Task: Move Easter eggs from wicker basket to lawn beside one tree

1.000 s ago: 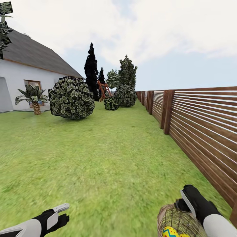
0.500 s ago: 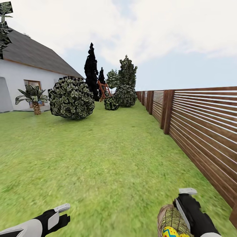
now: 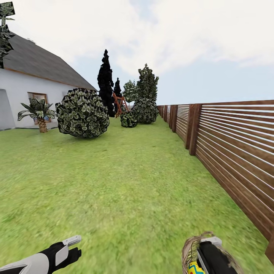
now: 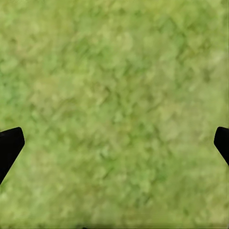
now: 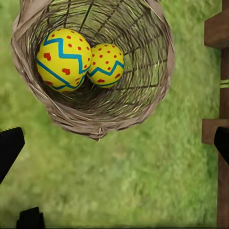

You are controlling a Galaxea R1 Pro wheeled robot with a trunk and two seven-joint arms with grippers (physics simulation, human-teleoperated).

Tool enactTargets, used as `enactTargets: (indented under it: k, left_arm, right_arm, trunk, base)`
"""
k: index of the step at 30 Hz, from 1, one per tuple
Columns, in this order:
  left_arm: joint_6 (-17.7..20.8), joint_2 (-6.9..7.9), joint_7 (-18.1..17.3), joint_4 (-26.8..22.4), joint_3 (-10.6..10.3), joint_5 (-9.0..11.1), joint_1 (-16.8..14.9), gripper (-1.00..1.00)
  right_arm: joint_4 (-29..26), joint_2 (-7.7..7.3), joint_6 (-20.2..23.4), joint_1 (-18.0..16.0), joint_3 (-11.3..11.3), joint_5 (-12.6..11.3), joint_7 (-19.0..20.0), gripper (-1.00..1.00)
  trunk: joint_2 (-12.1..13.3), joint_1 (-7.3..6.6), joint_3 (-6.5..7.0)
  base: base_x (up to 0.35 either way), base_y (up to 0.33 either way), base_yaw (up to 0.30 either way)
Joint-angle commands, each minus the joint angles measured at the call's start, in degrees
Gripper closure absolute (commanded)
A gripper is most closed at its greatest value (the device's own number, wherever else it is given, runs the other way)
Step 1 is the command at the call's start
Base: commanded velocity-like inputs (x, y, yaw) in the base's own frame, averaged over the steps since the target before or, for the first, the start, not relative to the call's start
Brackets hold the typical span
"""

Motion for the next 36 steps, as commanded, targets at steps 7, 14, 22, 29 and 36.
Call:
enactTargets:
  k: [7, 14, 22, 29, 36]
  left_arm:
    - [0.13, -0.01, 0.03, 0.18, 0.38, 0.20, -0.08, -1.00]
    - [0.13, -0.03, -0.09, 0.28, 0.38, 0.20, -0.08, -1.00]
    - [0.14, -0.22, -0.41, 0.55, 0.37, 0.20, -0.07, -1.00]
    - [0.14, -0.26, -1.02, 0.62, 0.42, 0.20, -0.08, -1.00]
    - [0.06, -0.22, -3.24, 0.62, 0.45, 0.20, -0.08, -1.00]
  right_arm:
    - [0.64, -0.13, 0.32, -0.03, -0.13, -2.06, 1.89, -1.00]
    - [0.32, -3.34, 0.25, -0.03, -0.51, -2.69, 2.54, -1.00]
    - [0.30, -9.94, 0.70, -0.07, -4.64, -6.51, 9.39, -1.00]
    - [-0.02, -10.79, 0.84, -0.10, -5.06, -6.62, 10.11, -1.00]
    - [-1.03, -11.52, 0.84, -0.10, -5.14, -6.62, 10.11, -1.00]
  trunk:
    - [-0.04, 0.00, -0.07]
    - [-0.04, 0.00, -0.07]
    - [-0.04, 0.00, -0.07]
    - [-0.04, 0.00, -0.07]
    - [-0.04, 0.00, -0.07]
  base:
    - [0.000, 0.000, 0.000]
    - [0.000, 0.000, 0.000]
    - [0.000, 0.000, 0.000]
    - [0.000, 0.000, 0.000]
    - [0.000, 0.000, 0.000]
